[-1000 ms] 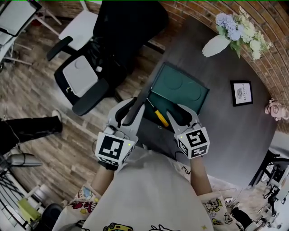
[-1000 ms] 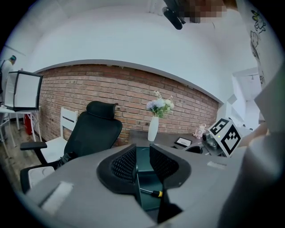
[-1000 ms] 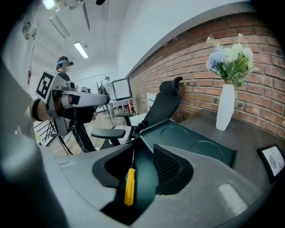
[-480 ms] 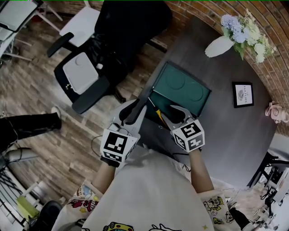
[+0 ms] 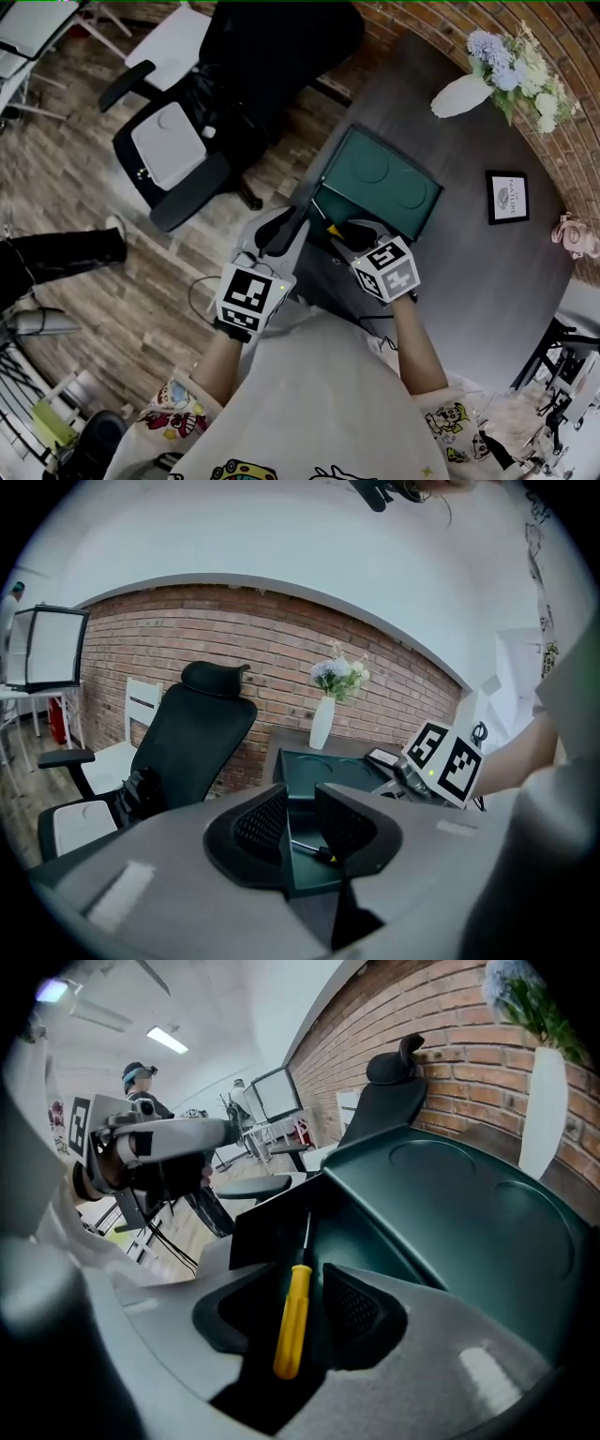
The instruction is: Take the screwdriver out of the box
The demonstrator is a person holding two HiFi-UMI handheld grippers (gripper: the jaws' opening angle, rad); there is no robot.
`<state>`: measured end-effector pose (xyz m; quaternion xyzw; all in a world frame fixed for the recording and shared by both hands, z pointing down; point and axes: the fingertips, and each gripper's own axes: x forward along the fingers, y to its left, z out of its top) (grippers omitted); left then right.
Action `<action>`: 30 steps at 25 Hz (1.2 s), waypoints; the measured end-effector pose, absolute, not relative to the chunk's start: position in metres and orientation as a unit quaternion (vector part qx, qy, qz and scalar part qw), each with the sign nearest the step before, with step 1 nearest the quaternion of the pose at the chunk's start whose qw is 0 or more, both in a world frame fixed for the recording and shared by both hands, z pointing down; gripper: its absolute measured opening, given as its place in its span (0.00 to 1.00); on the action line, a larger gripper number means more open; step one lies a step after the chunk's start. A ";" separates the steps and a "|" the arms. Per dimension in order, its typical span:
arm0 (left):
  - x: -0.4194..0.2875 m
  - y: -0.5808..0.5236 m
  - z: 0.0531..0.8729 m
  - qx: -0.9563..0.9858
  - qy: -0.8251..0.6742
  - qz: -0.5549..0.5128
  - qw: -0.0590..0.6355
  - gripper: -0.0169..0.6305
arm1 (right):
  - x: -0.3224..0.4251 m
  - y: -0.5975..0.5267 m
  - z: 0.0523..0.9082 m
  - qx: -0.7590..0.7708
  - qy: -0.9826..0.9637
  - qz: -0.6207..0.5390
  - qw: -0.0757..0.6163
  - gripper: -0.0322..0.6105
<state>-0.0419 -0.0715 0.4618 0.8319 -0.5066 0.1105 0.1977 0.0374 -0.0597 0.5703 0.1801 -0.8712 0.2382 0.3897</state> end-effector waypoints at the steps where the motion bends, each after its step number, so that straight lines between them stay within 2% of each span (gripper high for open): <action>1: -0.041 -0.071 0.463 0.833 -0.505 0.111 0.198 0.17 | 0.037 -0.059 0.572 0.177 -0.870 0.238 0.393 0.29; 18: -0.049 -0.065 0.469 0.822 -0.519 0.112 0.205 0.16 | 0.033 -0.052 0.592 0.118 -0.857 0.183 0.466 0.29; 30: -0.049 -0.063 0.468 0.822 -0.520 0.105 0.207 0.16 | 0.031 -0.052 0.593 0.103 -0.848 0.109 0.508 0.26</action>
